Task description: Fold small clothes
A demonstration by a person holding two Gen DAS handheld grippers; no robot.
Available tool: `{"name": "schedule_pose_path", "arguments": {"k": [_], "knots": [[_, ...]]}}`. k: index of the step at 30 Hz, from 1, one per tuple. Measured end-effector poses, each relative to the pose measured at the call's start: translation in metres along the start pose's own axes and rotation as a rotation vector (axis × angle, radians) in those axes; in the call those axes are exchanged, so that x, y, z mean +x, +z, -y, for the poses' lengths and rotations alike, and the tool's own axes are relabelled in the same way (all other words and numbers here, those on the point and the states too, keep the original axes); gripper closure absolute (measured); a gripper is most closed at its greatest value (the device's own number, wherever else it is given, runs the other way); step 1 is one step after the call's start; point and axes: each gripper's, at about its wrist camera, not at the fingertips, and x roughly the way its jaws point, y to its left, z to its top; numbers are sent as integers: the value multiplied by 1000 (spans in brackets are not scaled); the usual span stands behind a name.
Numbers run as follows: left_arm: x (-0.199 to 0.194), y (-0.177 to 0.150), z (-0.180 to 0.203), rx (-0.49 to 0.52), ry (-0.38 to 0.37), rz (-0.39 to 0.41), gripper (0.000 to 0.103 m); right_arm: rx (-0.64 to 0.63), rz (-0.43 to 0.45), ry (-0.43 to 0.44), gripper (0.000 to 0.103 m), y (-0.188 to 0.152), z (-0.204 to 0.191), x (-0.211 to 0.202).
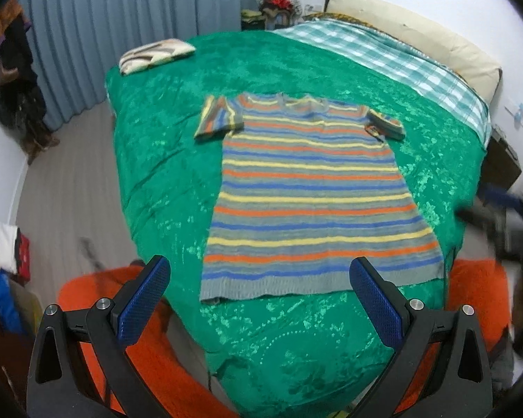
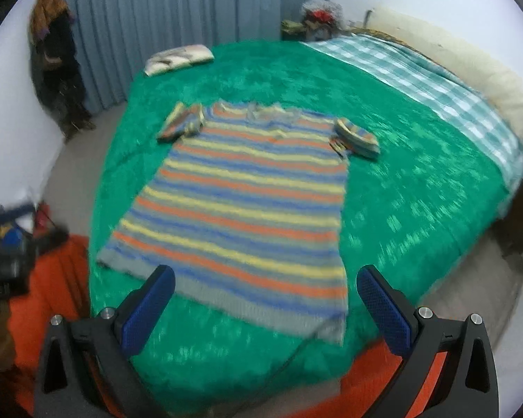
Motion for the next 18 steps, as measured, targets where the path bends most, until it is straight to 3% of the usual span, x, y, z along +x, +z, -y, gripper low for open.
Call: {"name": "schedule_pose_path", "arguments": {"k": [3, 5, 8, 10, 14, 16, 18], "knots": [[2, -1, -4, -21, -9, -11, 0, 19, -3, 42, 1, 36, 41, 44], [1, 1, -7, -28, -5, -1, 0, 179, -54, 23, 7, 63, 92, 87], [6, 7, -13, -48, 16, 8, 0, 354, -109, 2, 10, 91, 138, 125], [13, 11, -18, -70, 21, -5, 0, 399, -79, 78, 10, 104, 153, 140], [30, 14, -20, -105, 4, -55, 1, 642, -65, 94, 10, 123, 215, 190], [36, 13, -18, -102, 16, -77, 1, 752, -80, 87, 11, 130, 246, 224], [40, 9, -15, -93, 43, -96, 1, 807, -137, 147, 11, 140, 264, 270]]}}
